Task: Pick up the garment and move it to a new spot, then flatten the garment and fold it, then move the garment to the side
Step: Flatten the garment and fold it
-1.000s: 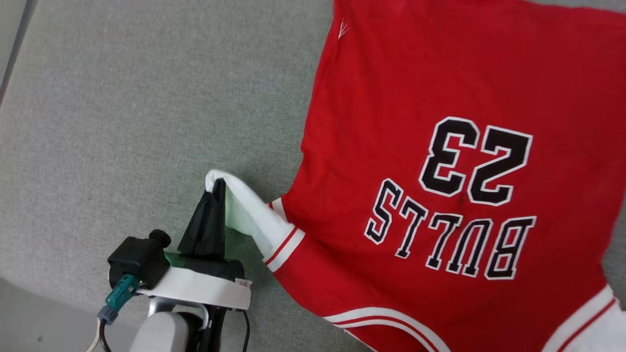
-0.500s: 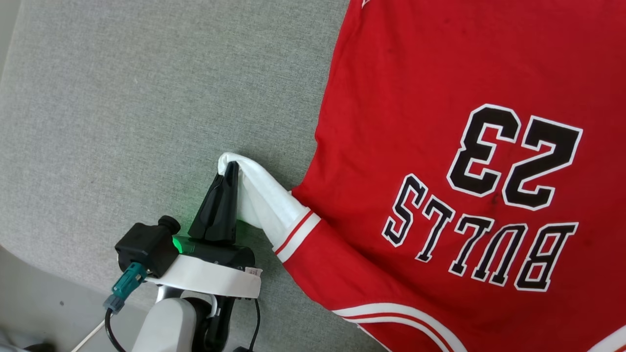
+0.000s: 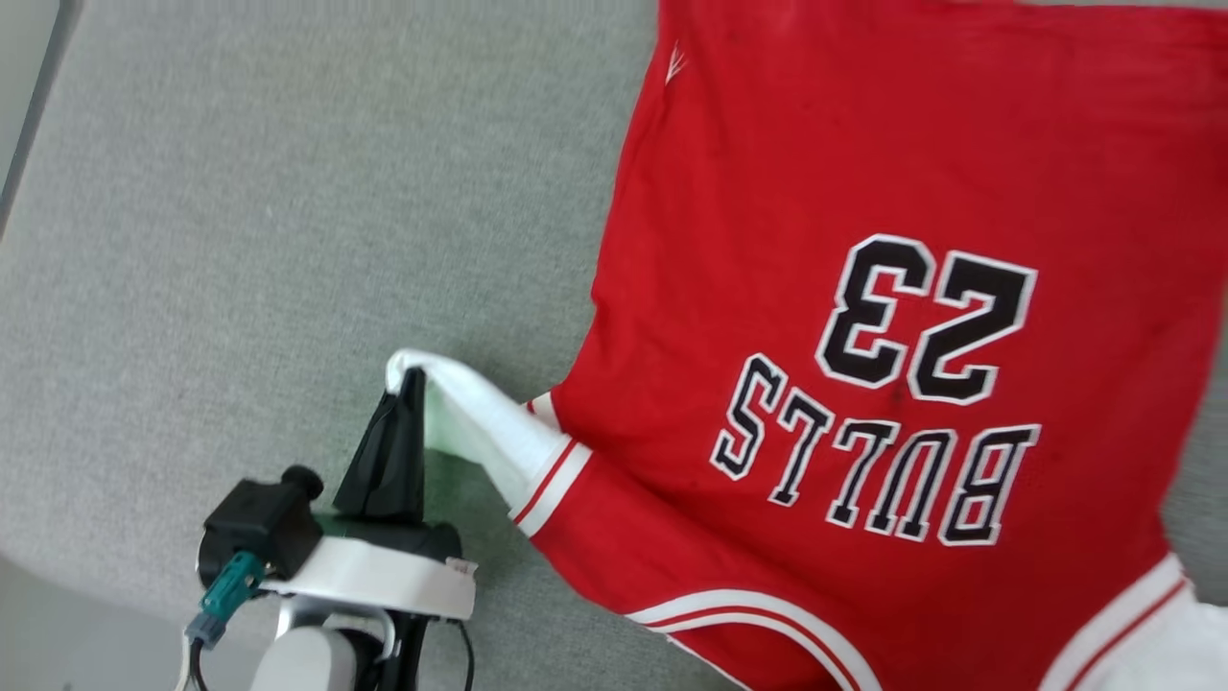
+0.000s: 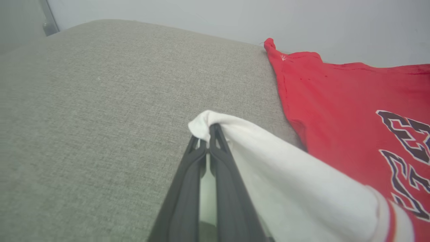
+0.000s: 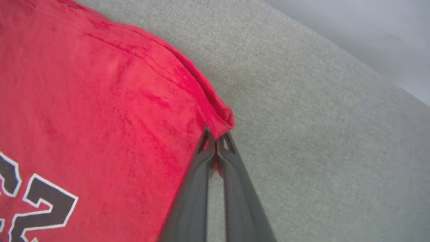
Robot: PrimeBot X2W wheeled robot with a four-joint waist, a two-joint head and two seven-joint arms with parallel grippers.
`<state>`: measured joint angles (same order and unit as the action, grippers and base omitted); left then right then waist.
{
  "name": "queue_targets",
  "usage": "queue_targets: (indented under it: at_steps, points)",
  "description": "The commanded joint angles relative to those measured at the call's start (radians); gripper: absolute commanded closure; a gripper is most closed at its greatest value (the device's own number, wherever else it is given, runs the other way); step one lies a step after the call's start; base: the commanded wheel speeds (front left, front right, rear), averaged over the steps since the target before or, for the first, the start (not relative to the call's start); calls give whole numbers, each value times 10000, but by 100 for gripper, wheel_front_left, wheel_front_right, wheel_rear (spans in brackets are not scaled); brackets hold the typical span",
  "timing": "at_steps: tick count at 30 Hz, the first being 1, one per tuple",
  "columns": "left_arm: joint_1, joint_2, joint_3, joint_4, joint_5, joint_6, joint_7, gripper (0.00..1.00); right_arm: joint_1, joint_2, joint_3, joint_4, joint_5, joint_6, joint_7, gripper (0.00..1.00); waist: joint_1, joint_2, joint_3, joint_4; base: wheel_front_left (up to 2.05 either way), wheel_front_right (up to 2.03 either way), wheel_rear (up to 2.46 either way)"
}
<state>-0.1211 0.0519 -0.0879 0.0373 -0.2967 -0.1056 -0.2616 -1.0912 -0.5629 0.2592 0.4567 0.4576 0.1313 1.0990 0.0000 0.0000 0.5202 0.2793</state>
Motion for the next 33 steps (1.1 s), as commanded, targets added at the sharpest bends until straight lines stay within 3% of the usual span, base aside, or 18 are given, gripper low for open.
queue_targets:
  at_steps: [1,9,15,16,23,28,33]
  points:
    - [147,30,77,37,71,2,-47,100,265,-140,100,-63,99,-11,-118,100,0,0,-572,-419,0,0,0]
    - [1257,316,623,309,126,115,-46,100,3161,-1707,872,-1552,2051,-11,-1586,100,0,0,-2371,-1375,0,0,0]
    - [1788,464,758,395,26,203,51,100,5587,-2358,493,-2421,2894,-11,-2181,100,0,0,-3069,-1822,0,0,0]
    - [1953,528,790,422,-39,223,106,100,6964,-2497,113,-2785,3176,-11,-2370,100,0,0,-3283,-1964,0,0,0]
    - [2179,618,824,457,-144,255,159,100,10144,-2384,-721,-3091,3471,-11,-2547,100,0,0,-3517,-2195,0,0,0]
    - [2150,639,768,522,-199,246,157,100,11997,-1880,-1100,-2962,3455,-11,-2604,100,0,0,-3534,-2180,0,0,0]
    - [2131,673,766,581,-239,272,128,100,12694,-1201,-1524,-2982,3436,-10,-2939,100,0,0,-3532,-2208,0,0,0]
